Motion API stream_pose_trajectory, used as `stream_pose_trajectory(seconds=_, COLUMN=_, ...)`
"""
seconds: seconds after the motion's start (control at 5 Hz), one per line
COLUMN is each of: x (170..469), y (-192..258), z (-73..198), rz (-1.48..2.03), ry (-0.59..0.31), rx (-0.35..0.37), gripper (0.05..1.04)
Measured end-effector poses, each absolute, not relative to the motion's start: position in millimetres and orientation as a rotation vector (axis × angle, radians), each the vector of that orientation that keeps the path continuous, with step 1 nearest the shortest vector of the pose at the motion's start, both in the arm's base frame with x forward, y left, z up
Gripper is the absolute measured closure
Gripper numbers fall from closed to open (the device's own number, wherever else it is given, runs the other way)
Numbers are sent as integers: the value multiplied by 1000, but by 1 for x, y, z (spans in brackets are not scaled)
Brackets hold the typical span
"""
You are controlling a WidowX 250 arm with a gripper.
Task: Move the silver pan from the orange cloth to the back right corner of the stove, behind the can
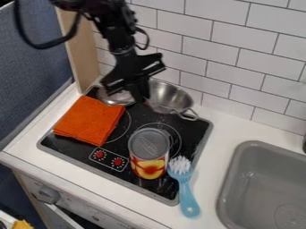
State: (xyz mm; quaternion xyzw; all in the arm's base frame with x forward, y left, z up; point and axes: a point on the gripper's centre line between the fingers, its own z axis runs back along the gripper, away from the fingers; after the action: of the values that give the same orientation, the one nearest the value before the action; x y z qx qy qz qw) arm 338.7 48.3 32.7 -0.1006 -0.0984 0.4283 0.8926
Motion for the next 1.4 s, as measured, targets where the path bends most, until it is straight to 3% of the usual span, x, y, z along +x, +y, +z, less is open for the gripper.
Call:
stream_pose_trajectory(seconds=0.6, x=368, y=8, z=-13, rz=964, ry=-125, rx=-266, gripper=1020)
stream_pose_trajectory(seconds=1.0, x=376, y=9, z=-32, rz=949, ry=-177, rx=-238, gripper=993)
stream_pose_trajectory(seconds=1.2, x=369, y=13, z=-37, rz=949, ry=-173, rx=-203, gripper=828)
stream_pose_trajectory(seconds=1.4, x=363, y=11, z=-40, rz=936, ry=-156, rx=-201, gripper=550)
